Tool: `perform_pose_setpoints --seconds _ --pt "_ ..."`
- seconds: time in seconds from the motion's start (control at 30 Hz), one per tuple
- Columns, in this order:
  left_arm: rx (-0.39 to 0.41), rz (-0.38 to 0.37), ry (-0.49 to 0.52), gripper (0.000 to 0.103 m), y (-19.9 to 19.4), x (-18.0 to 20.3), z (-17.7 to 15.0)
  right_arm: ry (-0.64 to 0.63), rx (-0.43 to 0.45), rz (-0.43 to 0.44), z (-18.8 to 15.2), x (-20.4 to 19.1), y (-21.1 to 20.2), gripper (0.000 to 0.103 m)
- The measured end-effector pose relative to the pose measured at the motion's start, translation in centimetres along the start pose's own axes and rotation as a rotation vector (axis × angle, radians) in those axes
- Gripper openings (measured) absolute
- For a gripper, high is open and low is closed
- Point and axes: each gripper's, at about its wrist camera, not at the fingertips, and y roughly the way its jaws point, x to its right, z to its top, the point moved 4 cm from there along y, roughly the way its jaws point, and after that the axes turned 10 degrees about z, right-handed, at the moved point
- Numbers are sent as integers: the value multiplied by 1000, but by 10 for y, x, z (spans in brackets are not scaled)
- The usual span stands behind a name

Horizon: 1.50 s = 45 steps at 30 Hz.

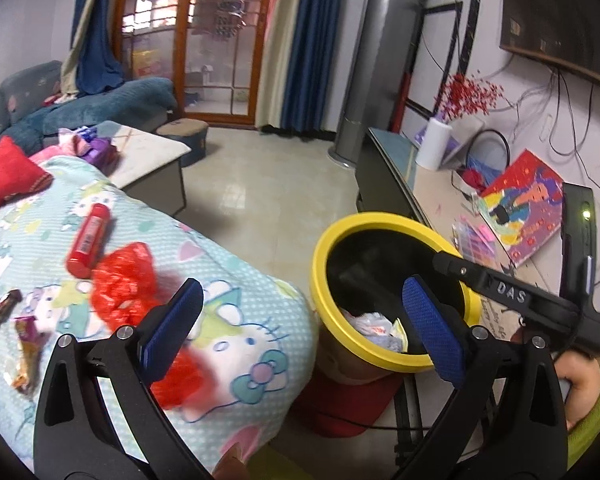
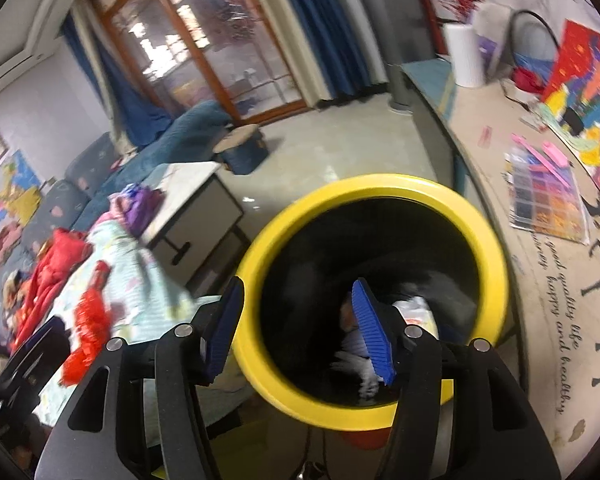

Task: Collect trash
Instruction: 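Move both tools back to the bed toward the red plastic bag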

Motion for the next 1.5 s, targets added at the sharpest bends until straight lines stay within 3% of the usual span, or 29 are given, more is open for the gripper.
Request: perform_pose_setpoints --seconds 0.2,0.53,1.03,1.5 --pt "38 53 -43 92 -15 -27 2 -138 -22 79 -9 -58 4 59" --pt "80 150 -115 92 -32 -74 1 -259 -47 120 -21 -101 4 60" --pt "81 281 -209 92 -49 -134 -13 -414 -117 220 -44 -173 16 63" --pt "48 364 -302 92 -55 -191 -30 -555 -213 244 -74 -223 41 66"
